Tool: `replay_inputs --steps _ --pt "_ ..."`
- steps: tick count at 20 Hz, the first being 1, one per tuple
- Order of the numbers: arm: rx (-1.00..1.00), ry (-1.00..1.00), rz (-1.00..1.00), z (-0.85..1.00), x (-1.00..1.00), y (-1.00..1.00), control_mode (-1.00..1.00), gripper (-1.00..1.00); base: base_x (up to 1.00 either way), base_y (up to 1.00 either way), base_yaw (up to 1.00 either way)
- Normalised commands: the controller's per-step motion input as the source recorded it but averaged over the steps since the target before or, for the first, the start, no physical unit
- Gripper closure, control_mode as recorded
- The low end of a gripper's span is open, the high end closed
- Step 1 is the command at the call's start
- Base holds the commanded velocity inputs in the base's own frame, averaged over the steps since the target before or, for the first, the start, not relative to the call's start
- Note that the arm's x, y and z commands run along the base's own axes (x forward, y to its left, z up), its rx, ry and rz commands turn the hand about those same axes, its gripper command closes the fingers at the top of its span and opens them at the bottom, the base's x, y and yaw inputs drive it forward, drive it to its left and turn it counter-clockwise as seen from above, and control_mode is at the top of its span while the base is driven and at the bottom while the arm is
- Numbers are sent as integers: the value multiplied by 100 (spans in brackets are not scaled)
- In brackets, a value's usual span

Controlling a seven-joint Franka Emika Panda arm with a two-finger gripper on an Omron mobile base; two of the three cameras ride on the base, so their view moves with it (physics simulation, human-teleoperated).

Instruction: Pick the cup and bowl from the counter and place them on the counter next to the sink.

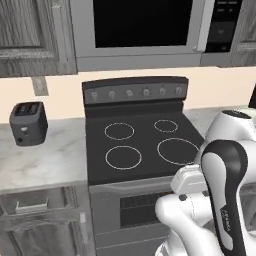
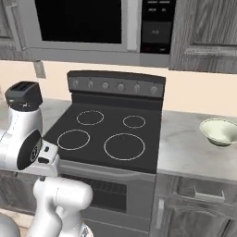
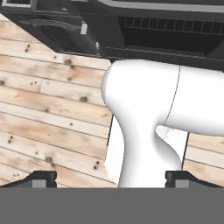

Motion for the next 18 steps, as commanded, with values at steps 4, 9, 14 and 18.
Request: replay_inputs --steps 4,9,14,18 --pt "0 0 0 0 0 0 100 -100 1 -100 -10" --pt "0 0 0 0 0 0 100 -100 29 -94 -5" --pt "0 0 0 0 0 0 100 -100 68 -45 0" --pt "0 0 0 0 0 0 100 -100 79 -8 0"
